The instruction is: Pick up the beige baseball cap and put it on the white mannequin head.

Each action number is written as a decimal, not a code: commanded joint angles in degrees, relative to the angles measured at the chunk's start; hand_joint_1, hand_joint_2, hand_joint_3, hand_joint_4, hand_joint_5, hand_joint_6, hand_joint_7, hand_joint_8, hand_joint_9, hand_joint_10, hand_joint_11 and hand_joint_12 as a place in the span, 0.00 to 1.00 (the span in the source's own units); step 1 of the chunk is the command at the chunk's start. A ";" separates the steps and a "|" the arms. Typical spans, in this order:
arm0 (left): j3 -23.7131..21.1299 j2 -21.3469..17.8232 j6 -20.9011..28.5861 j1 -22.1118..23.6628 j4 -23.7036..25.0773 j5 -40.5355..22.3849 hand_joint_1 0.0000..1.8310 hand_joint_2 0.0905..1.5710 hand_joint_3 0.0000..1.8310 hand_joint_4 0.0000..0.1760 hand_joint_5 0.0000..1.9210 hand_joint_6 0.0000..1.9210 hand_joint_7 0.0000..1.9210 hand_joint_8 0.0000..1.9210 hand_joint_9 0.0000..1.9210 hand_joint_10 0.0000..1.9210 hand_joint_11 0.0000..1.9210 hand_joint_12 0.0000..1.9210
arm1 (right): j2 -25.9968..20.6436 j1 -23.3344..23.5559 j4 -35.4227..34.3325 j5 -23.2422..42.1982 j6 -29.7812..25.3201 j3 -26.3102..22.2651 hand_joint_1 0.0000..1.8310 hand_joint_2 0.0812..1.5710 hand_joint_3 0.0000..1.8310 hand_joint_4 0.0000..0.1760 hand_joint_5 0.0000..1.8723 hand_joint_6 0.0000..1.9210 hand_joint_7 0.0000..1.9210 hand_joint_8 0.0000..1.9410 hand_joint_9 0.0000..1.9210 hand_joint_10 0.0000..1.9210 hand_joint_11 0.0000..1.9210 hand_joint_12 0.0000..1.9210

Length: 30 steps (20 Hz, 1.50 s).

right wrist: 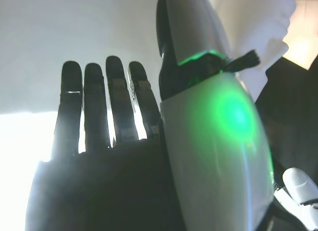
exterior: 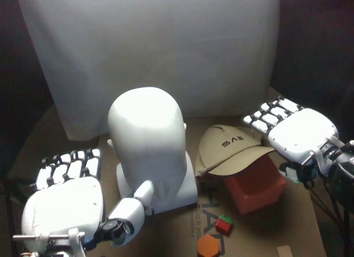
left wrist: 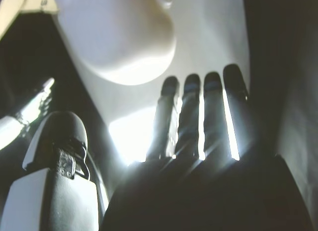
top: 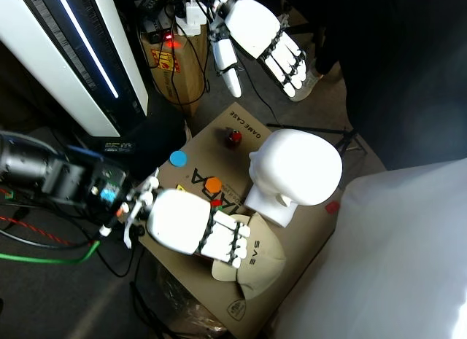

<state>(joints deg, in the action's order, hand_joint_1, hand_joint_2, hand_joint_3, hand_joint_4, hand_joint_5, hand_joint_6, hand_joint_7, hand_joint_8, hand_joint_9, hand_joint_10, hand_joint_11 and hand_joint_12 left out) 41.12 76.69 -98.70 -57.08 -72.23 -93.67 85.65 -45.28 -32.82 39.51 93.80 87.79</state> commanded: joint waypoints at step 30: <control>9.51 -0.47 11.18 -5.54 14.09 5.27 0.00 0.70 0.00 0.00 0.06 0.00 0.05 0.00 0.04 0.00 0.00 0.20 | 25.93 -1.04 15.39 -0.40 -19.81 41.51 0.63 0.67 0.00 0.00 0.10 0.00 0.11 0.00 0.09 0.00 0.00 0.30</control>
<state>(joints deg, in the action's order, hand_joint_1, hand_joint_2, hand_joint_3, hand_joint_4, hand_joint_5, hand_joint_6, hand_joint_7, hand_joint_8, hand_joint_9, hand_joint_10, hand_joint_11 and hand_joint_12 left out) 50.22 76.55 -87.92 -62.67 -62.13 -83.07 111.94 -46.65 -17.30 32.34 73.95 128.73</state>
